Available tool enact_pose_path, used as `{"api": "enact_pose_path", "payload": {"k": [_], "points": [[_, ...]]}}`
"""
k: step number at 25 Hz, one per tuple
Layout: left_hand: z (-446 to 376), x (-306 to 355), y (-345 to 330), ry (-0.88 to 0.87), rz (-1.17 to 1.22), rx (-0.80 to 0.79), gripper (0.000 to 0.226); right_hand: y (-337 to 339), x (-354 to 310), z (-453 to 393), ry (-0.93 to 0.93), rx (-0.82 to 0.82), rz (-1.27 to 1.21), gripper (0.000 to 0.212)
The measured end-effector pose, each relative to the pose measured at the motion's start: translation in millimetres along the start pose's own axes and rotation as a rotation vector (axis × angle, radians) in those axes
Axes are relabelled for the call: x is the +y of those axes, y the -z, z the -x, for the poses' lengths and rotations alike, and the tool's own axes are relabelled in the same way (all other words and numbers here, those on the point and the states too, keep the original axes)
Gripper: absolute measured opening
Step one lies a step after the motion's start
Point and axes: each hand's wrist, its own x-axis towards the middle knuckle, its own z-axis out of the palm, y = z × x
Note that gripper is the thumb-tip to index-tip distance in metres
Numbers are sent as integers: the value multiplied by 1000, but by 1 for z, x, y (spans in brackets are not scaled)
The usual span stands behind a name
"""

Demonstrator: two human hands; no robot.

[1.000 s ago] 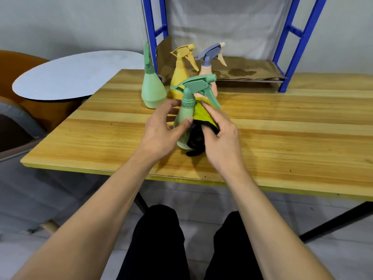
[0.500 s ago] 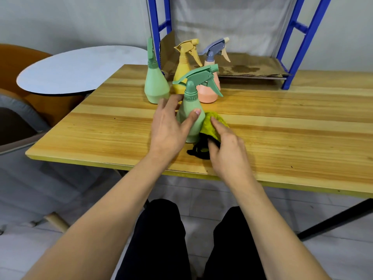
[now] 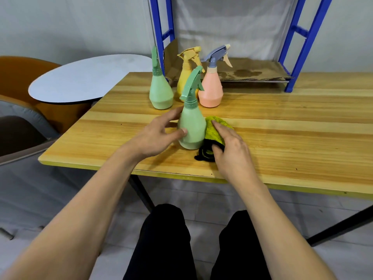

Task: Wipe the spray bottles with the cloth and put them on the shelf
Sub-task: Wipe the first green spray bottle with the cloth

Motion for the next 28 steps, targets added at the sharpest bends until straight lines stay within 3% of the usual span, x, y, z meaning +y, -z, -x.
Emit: {"api": "enact_pose_path", "payload": {"k": [4, 8, 12, 15, 19, 21, 24, 28], "points": [[0, -6, -20, -44, 22, 71, 65, 5, -3, 1, -6, 49, -37, 65], [-5, -7, -46, -2, -43, 356, 66, -1, -13, 28, 3, 59, -15, 71], [6, 10, -73, 156, -33, 621, 63, 1, -7, 26, 9, 87, -46, 72], [8, 5, -50, 178, 38, 497, 67, 2, -5, 24, 3, 83, -57, 71], [-9, -3, -4, 90, 291, 73, 65, 7, 1, 13, 17, 69, -73, 65], [-15, -5, 2, 62, 324, -30, 69, 10, 4, 7, 15, 56, -71, 65], [-17, -3, -9, 30, 208, 0, 66, 4, 5, 3, 1, 71, -83, 66], [-17, -4, -37, -30, 63, 270, 72, -1, -7, 3, -76, 163, -108, 65]]}}
